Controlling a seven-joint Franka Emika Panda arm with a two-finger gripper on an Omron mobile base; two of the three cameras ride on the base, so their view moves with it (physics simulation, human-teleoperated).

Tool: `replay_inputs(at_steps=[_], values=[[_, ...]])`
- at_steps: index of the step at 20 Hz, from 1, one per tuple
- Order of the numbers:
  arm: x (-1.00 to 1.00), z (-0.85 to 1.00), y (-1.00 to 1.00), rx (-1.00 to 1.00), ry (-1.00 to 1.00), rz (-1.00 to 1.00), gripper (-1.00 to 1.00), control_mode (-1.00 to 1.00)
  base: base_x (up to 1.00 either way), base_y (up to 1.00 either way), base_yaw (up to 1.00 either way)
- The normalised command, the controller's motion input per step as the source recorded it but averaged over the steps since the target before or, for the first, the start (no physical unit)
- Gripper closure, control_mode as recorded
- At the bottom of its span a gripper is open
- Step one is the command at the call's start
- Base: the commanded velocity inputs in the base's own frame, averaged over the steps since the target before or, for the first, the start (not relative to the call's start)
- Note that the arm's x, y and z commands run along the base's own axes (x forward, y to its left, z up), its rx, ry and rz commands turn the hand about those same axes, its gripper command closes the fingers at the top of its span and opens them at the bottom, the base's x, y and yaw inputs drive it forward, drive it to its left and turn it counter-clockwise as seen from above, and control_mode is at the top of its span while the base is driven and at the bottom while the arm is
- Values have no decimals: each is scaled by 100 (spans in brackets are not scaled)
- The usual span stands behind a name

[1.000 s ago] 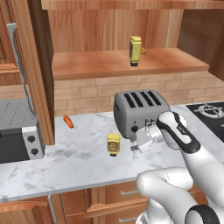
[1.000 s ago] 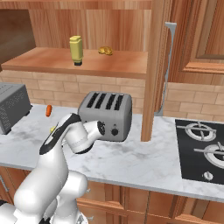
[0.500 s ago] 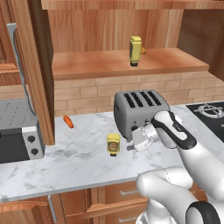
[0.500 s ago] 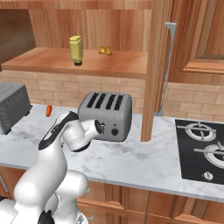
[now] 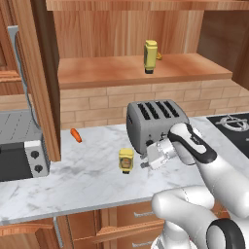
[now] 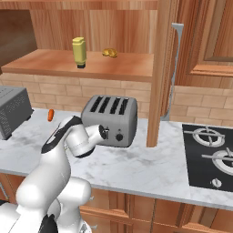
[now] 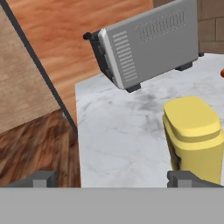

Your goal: Pick the mustard and mustard from the counter and place them in the cabinet.

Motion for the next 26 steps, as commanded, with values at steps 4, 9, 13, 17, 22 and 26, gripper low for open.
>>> replay_inputs(at_steps=[4,9,13,17,22,26], values=[[2,-8,0,0,0,0,-100,-100,0,0,0],[4,-8,0,0,0,0,-100,-100,0,0,0],[8,-5,0,0,-3,0,-100,-100,0,0,0],[14,-1,0,0,-4,-1,-100,-100,0,0,0],[16,0,1,1,-3,-2,-100,-100,0,0,0],[15,-2,4,0,-1,-1,-100,-100,0,0,0]])
